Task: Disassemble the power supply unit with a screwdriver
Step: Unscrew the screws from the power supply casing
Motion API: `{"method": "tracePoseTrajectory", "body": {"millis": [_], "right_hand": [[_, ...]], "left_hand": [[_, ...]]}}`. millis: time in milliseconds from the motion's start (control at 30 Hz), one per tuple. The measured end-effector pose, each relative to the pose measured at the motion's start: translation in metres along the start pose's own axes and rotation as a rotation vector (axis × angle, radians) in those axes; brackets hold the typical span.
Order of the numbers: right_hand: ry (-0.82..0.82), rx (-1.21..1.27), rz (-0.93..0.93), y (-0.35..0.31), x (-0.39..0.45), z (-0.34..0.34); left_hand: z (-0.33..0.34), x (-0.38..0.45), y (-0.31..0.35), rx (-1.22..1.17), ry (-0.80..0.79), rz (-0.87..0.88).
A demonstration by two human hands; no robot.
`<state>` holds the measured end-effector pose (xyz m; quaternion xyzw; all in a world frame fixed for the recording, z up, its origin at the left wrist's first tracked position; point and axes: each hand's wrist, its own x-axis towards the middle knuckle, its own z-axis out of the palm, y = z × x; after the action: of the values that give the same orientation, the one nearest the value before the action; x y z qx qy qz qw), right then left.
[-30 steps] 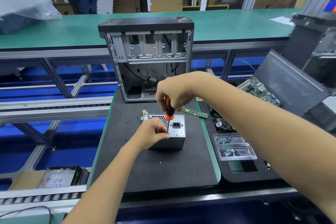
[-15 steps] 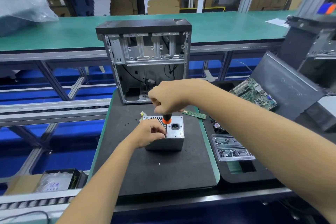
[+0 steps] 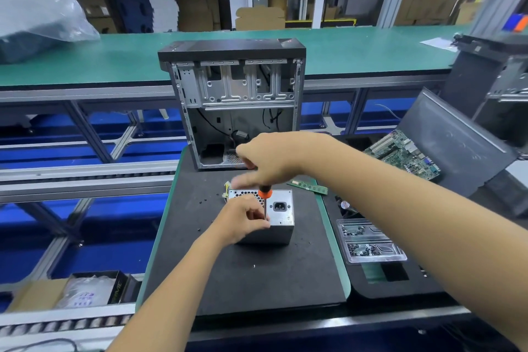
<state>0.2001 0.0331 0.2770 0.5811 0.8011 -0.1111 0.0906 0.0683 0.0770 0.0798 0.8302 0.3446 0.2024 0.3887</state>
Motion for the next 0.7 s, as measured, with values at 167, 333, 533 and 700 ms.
{"method": "tracePoseTrajectory", "body": {"millis": [167,333,533,700], "right_hand": [[0.032,-0.188,-0.021,-0.007,0.003,0.005],[-0.060,-0.003,-0.157,0.001,-0.003,-0.003],[-0.039,0.135,-0.131,0.009,0.000,-0.001],[0.050,-0.071,0.100,0.004,0.005,0.004]], "left_hand": [[-0.001,0.003,0.000,-0.012,-0.013,0.000],[0.000,0.004,0.001,-0.011,-0.004,-0.011],[-0.001,0.003,0.002,0.000,0.002,-0.006],[-0.001,0.004,0.002,-0.029,0.001,-0.027]]}}
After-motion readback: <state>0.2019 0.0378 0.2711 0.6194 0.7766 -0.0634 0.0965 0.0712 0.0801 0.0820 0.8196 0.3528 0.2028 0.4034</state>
